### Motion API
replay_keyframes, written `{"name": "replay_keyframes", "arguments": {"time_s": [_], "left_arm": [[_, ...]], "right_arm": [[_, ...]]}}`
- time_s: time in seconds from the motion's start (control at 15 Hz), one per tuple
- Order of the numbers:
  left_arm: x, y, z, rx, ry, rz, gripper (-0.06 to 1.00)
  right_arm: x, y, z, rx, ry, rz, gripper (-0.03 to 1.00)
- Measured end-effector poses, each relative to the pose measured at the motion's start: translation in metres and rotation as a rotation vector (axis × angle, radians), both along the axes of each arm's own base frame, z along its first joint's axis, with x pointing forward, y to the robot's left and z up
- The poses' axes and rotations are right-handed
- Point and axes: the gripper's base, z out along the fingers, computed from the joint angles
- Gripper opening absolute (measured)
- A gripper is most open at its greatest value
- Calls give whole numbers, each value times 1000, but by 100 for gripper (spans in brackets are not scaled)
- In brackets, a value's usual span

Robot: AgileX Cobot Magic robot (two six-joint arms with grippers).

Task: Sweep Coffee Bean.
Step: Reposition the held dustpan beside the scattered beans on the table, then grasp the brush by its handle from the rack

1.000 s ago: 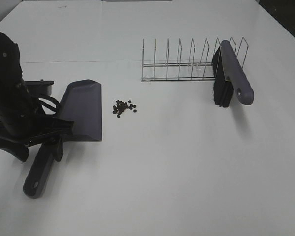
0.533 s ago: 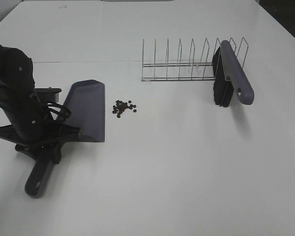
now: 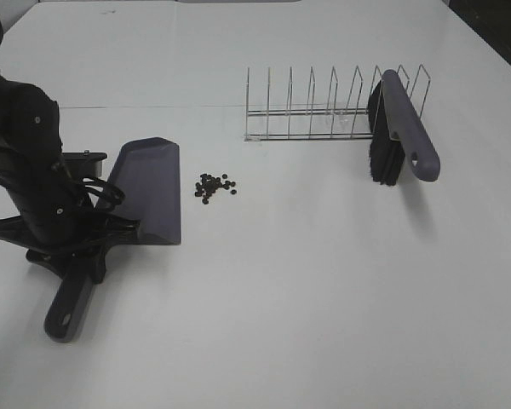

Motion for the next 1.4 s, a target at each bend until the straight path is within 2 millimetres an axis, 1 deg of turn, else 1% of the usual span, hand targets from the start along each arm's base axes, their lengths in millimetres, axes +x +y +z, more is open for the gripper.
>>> {"name": "replay_keyframes", "arguments": {"time_s": [0.53, 0.67, 0.8, 0.87, 1.0, 1.13, 1.2, 1.27, 1.4], "left_arm": [[-2, 4, 45, -9, -103, -24, 32], [-3, 4, 50, -8, -118, -29, 32], [-3, 5, 50, -4, -112, -31, 32], [-3, 5, 50, -3, -113, -32, 32], [-3, 5, 50, 2, -114, -37, 32], [-3, 5, 50, 3, -115, -37, 32], [-3, 5, 50, 4, -115, -36, 32], [-3, 6, 50, 5, -115, -37, 32], [-3, 6, 50, 7, -116, -39, 32]], "right_arm": [[0, 0, 0, 0, 0, 0, 64], [0, 0, 0, 0, 2, 0, 64], [16, -1, 3, 2, 81, -3, 64], [26, -2, 7, 2, 88, -7, 64], [57, -4, 20, 5, 71, -19, 64], [95, -6, 34, 8, 107, -26, 64], [118, -7, 39, 10, 163, -28, 64], [131, -8, 43, 11, 188, -28, 64], [180, -10, 58, 17, 254, -28, 64]]}}
